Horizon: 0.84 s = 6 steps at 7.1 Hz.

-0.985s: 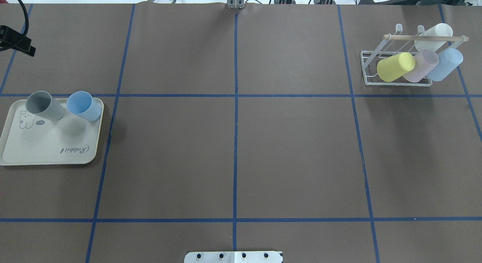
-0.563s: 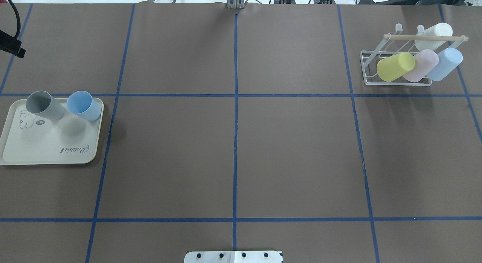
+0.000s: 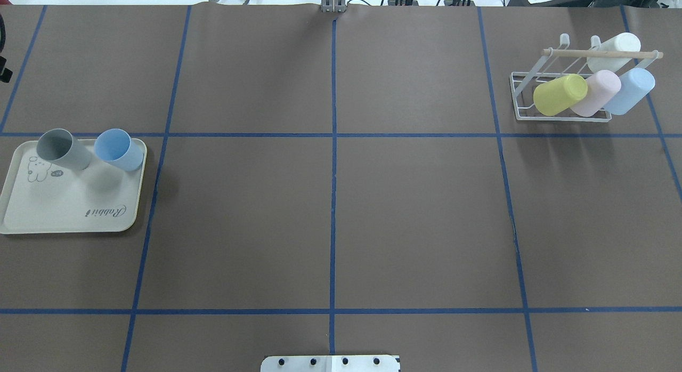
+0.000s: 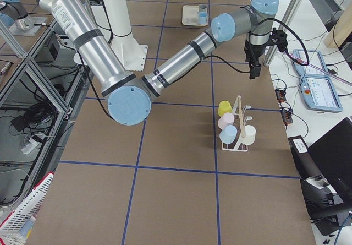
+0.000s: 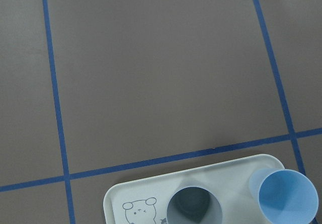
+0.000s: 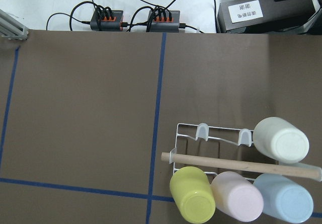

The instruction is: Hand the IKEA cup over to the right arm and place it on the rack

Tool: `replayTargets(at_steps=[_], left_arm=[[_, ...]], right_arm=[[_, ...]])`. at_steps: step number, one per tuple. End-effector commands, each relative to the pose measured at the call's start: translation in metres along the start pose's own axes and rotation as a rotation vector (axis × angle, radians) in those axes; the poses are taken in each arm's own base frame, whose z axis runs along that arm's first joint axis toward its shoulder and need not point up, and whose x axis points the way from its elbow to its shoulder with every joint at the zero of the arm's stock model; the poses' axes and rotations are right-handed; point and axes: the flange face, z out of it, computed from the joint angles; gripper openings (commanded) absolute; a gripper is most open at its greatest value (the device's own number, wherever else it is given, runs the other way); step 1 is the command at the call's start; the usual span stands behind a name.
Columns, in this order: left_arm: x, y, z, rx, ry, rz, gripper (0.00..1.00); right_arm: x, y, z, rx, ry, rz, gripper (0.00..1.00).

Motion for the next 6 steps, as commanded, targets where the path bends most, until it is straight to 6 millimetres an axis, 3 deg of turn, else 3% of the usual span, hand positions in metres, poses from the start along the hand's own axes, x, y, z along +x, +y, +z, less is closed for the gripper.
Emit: replayTargets(at_steps=[1,3,6], left_arm=[[-0.006,-0.011,0.033,0.014,0.022,-0.086,1.00],[-0.014,-0.006,0.065,0.062,0.059,-0.159,1.00],[-0.009,0.045,0.114,0.053,0.089,-0.189,1.00]], right_arm=[[-0.035,0.040,-0.002,0.012,-0.032,0.044,0.99],[-0.061,0.064,-0.007,0.021,-0.056,0.088,0.99],[-0.072,0.080,0.003,0.007,-0.061,0.086,0.99]])
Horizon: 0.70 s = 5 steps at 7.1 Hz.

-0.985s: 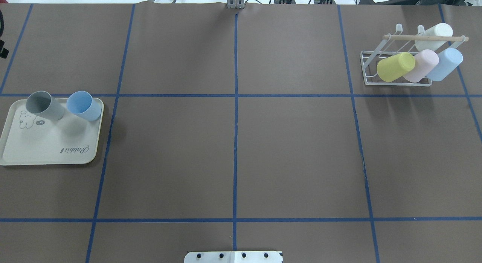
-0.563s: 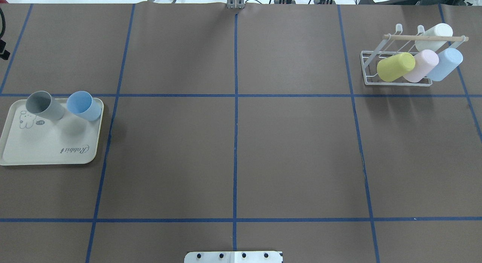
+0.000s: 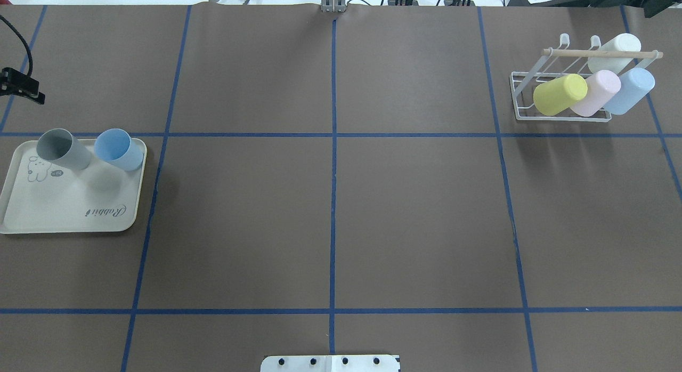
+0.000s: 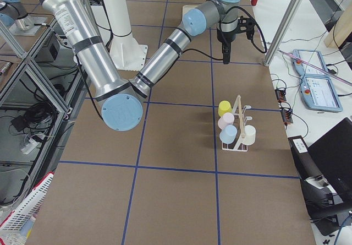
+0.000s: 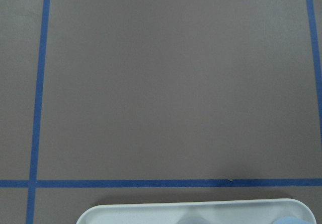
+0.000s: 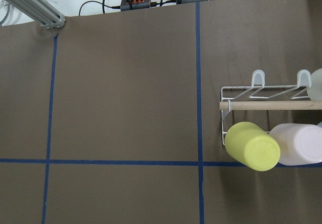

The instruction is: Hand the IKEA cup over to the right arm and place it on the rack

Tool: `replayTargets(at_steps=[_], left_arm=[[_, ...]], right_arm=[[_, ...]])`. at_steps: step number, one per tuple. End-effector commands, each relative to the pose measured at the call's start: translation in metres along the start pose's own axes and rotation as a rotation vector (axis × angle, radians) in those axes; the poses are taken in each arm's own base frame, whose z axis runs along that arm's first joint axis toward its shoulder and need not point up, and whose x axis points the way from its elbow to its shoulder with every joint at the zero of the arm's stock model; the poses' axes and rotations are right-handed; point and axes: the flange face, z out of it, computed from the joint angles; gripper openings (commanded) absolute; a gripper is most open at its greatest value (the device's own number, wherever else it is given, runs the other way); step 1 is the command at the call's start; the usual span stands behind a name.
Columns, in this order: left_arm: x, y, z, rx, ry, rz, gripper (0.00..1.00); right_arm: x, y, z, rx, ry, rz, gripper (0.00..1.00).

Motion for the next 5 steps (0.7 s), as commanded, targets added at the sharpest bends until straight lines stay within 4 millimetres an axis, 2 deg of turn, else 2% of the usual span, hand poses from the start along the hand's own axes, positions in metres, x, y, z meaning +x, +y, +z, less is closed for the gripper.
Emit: replayTargets(at_steps=[1,3,5], left_arm=[[-0.002,0.027,0.025,-0.018,0.010,-0.007,1.00],[0.004,0.033,0.041,-0.029,-0.015,0.006,1.00],[-0.006,0.034,0.050,-0.044,-0.030,-0.003,1.00]], right_arm=[[-0.002,0.005,0.005,-0.005,0.002,-0.002,0.99],[-0.003,0.005,0.005,-0.005,0.002,-0.004,0.99],[-0.004,0.005,0.006,-0.005,0.003,-0.007,0.99]])
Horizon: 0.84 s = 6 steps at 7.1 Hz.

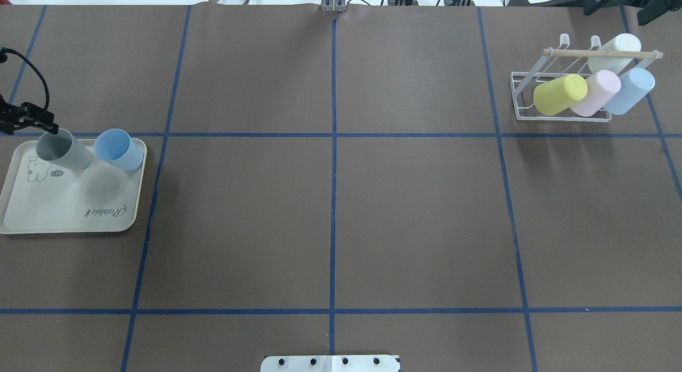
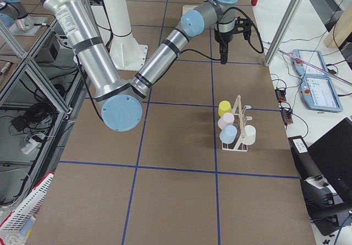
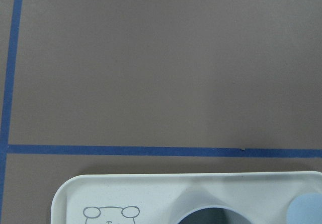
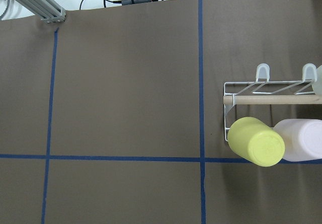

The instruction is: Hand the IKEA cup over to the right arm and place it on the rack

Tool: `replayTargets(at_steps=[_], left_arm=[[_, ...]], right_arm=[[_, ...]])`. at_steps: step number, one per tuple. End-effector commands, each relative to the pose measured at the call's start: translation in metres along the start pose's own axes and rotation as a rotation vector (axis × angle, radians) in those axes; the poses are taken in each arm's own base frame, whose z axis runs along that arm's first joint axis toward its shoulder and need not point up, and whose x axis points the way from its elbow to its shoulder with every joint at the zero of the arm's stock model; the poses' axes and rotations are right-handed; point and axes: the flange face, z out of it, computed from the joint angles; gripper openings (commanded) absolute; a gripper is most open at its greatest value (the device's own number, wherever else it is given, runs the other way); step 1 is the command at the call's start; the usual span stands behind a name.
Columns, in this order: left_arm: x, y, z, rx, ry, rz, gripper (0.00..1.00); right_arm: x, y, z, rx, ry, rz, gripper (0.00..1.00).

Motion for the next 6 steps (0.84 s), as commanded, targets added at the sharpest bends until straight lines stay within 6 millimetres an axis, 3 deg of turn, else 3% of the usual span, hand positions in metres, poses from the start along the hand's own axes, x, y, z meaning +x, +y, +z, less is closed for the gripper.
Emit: replayTargets(at_steps=[1,5,6], left_arm=[[-0.006,0.001,0.009,-0.013,-0.012,-0.007,1.00],[-0.003,0.007,0.023,-0.041,-0.017,0.003,0.97],[-0.003,0.008,0.024,-0.041,-0.019,0.004,0.53]], right_arm=[[-0.001,0.000,0.001,-0.002,0.000,-0.003,0.99],[-0.002,0.001,0.005,-0.008,0.001,-0.004,0.99],[-0.002,0.001,0.005,-0.008,0.001,-0.004,0.99]])
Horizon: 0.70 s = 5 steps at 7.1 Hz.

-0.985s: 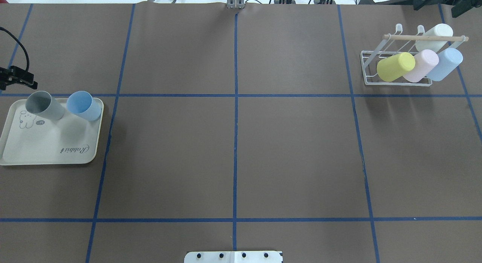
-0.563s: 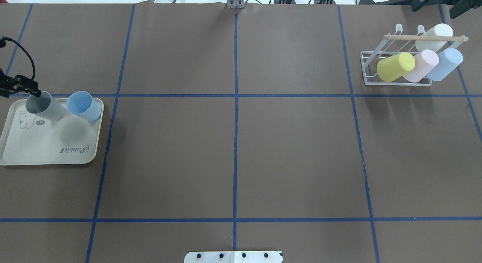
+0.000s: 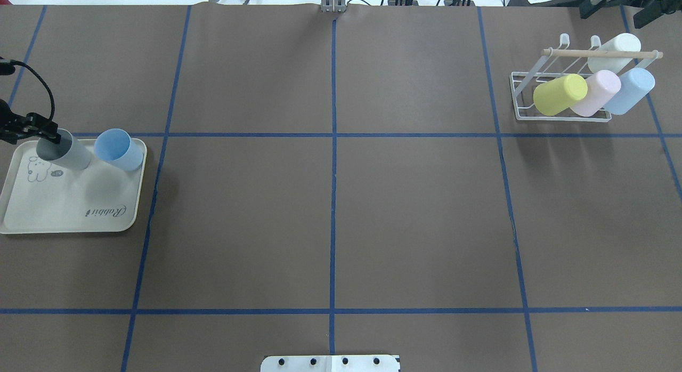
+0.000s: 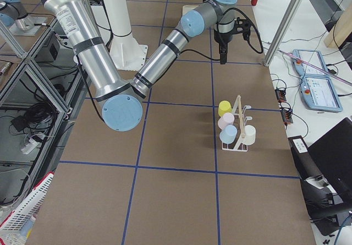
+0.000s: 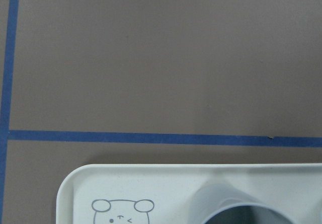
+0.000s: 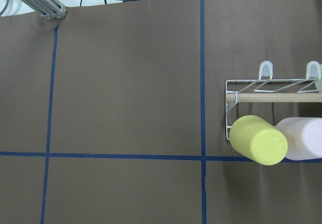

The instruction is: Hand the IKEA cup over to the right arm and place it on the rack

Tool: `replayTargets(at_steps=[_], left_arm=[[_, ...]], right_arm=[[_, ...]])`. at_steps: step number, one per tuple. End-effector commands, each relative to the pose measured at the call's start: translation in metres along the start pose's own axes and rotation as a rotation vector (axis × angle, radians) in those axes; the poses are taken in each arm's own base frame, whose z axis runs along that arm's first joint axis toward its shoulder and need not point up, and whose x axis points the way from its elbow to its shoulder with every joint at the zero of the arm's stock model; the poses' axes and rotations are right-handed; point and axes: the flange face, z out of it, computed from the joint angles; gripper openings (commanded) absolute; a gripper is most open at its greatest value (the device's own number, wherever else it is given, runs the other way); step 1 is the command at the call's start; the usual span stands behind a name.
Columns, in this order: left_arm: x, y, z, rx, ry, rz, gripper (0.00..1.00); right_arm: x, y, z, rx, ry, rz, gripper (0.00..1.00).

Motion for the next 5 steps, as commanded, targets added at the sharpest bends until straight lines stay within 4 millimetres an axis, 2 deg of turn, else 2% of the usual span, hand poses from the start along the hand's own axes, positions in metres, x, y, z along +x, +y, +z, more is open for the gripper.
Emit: replayTargets(at_steps=[1,2,4,5], left_arm=[[-0.001,0.000,0.003,0.013,-0.023,0.004,0.17],[-0.001,0.000,0.003,0.015,-0.026,0.004,0.00],[0.004,0.001,0.001,0.010,-0.014,-0.003,0.00],[0.009,0.001,-0.008,0.021,-0.002,0.004,0.00]], right_arm=[[0.000,0.000,0.001,-0.001,0.000,0.000,0.99],[0.003,0.001,0.003,-0.006,0.003,0.002,0.99],[0.002,0.002,0.007,-0.013,0.003,0.001,0.99],[0.002,0.001,0.007,-0.012,0.003,0.000,0.99]])
